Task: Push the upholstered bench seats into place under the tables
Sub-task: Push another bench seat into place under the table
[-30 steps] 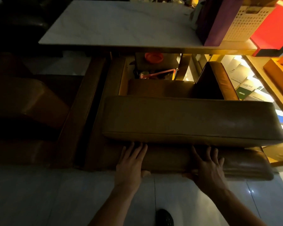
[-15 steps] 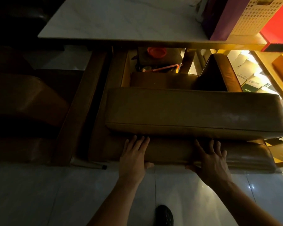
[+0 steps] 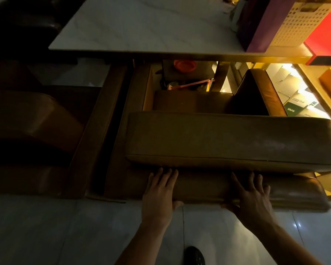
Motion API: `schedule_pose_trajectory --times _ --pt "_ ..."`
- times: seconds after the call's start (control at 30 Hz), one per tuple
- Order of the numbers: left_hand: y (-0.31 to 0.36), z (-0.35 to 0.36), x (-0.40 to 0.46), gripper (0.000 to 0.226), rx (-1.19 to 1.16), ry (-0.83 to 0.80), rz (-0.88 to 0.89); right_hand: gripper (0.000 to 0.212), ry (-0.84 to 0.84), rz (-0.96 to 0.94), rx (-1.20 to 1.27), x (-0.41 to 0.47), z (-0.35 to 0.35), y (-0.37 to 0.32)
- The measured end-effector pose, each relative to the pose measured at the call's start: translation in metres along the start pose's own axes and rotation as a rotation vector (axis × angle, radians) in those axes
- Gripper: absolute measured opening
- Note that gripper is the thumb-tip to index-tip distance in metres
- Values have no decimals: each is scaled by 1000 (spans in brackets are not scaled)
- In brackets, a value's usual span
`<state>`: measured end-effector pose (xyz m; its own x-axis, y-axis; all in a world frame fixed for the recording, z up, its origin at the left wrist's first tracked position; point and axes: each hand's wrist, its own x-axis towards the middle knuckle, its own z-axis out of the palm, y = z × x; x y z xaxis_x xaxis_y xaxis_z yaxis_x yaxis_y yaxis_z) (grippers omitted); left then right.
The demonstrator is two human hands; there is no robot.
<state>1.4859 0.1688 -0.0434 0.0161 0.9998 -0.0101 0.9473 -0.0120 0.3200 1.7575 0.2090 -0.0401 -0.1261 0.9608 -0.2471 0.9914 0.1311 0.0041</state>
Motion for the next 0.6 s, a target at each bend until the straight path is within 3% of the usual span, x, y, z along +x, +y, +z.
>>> schedule_pose_trajectory --times 0.6 --pt "2 -3 5 94 1 -27 -11 112 -35 2 -16 4 2 1"
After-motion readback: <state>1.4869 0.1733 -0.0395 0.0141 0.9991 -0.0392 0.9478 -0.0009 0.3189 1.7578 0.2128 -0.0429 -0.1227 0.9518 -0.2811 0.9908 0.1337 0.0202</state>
